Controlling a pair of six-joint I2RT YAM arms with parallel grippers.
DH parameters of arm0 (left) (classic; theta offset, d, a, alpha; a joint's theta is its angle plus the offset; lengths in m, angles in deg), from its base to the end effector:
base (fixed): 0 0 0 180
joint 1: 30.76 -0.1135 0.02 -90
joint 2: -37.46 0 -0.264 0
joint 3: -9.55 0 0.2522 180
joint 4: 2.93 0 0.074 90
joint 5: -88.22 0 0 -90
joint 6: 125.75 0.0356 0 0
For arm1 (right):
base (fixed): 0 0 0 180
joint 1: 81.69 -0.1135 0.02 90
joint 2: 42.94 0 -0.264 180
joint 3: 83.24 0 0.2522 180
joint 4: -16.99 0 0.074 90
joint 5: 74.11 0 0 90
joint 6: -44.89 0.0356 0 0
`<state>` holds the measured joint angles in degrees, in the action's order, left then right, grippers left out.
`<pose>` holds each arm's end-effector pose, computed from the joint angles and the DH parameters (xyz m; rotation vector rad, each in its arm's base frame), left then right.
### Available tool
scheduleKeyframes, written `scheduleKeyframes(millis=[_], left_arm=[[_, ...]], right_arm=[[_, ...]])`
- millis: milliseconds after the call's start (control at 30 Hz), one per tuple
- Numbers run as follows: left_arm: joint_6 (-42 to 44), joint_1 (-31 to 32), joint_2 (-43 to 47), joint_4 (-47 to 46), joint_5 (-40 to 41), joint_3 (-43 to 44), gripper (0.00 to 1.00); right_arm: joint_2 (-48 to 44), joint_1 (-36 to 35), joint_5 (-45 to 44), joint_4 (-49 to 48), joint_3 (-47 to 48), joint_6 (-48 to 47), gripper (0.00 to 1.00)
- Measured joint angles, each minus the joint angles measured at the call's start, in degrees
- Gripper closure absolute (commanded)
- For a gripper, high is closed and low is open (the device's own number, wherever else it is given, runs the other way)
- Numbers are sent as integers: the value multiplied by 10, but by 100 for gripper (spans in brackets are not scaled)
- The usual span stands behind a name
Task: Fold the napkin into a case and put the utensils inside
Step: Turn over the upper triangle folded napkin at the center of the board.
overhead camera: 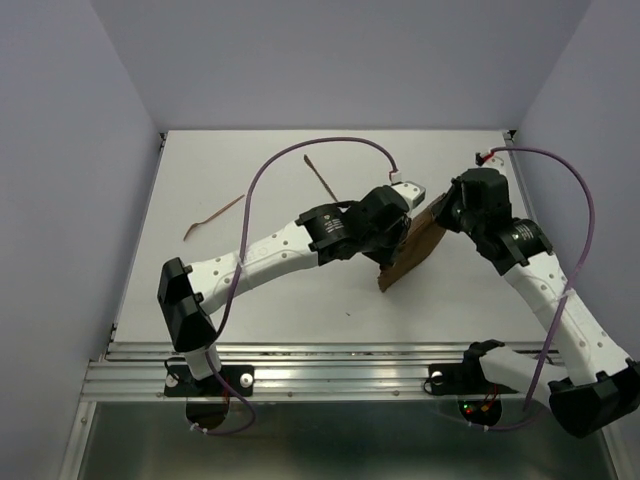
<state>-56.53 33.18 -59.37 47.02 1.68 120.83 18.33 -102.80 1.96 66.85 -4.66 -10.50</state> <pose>0.1710 -0.3447 0.3750 0.8108 2.1471 -0.7451 0.2133 0.0732 0.3616 0.3923 2.1002 0.3157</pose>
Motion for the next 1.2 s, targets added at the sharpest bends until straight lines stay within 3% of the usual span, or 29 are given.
scheduleKeyframes(millis=[400, 833, 1200], left_arm=[[-33, 50, -44, -3, -16, 103, 100], [-56, 118, -103, -6, -22, 154, 100], [-59, 132, -178, -11, -71, 222, 100]], right_arm=[[-78, 0, -138, 121, 62, -33, 99], [-158, 0, -192, 236, 77, -31, 99], [-146, 0, -237, 299, 103, -30, 99]])
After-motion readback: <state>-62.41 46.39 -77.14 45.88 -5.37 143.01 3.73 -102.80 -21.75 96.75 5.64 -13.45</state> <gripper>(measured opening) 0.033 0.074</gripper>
